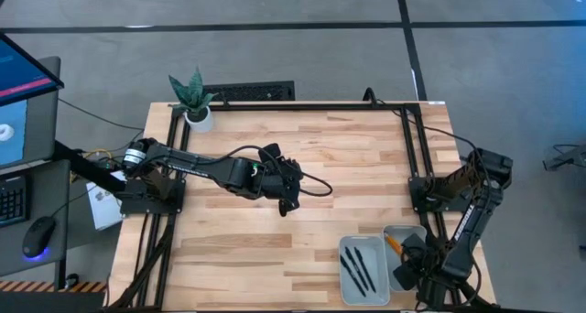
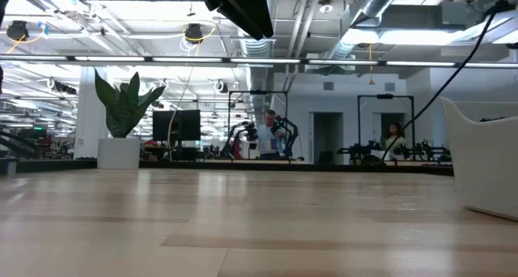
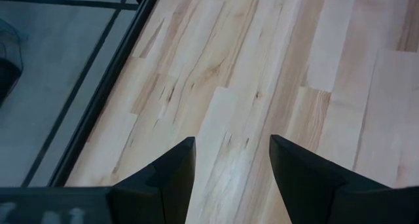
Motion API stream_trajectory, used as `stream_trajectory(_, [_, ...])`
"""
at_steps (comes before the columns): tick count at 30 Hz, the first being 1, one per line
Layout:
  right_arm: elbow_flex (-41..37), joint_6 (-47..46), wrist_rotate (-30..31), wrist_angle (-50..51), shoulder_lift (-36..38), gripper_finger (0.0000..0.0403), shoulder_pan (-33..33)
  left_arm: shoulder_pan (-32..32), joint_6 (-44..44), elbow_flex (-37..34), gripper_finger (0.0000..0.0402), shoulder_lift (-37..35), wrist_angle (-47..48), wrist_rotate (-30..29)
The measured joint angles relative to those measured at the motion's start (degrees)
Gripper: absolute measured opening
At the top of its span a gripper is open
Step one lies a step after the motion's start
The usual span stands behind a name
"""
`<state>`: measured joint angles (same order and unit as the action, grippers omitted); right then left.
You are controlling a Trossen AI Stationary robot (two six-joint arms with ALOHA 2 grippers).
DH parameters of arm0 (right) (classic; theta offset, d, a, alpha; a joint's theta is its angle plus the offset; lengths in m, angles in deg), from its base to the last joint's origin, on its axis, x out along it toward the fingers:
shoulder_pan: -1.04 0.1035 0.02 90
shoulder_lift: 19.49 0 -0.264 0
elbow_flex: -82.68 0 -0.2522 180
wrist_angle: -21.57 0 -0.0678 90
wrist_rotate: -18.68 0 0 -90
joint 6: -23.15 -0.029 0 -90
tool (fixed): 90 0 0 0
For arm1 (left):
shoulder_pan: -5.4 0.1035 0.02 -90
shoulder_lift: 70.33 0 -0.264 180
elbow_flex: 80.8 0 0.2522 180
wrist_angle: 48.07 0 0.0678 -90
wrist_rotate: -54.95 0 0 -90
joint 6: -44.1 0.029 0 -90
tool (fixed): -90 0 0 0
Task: Sort pens & pencils
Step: Put the orange pencil into the bottom right gray bin, then return to Home Position
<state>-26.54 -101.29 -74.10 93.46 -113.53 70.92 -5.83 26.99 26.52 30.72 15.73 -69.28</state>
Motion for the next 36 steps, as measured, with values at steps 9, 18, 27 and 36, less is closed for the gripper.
stream_trajectory(9, [-0.35,6.79,-1.35,-3.42,0.14,0.0121,-1.55,0.02,0.01,0.0,0.0187,0.0,0.22,0.0])
stream_trajectory(18, [0.87,3.76,2.56,-7.48,4.29,0.0101,-2.82,0.02,1.73,0.0,0.0187,0.0,0.2,0.0])
stream_trajectory(27, [0.67,-0.55,14.65,-6.22,10.15,0.0099,-2.69,0.0,3.25,0.0,0.0187,0.0,0.18,-0.04])
stream_trajectory(36, [0.65,3.07,30.63,-2.5,18.31,0.0099,-5.35,-1.94,4.32,0.0,0.0187,-2.3,-0.46,-0.44])
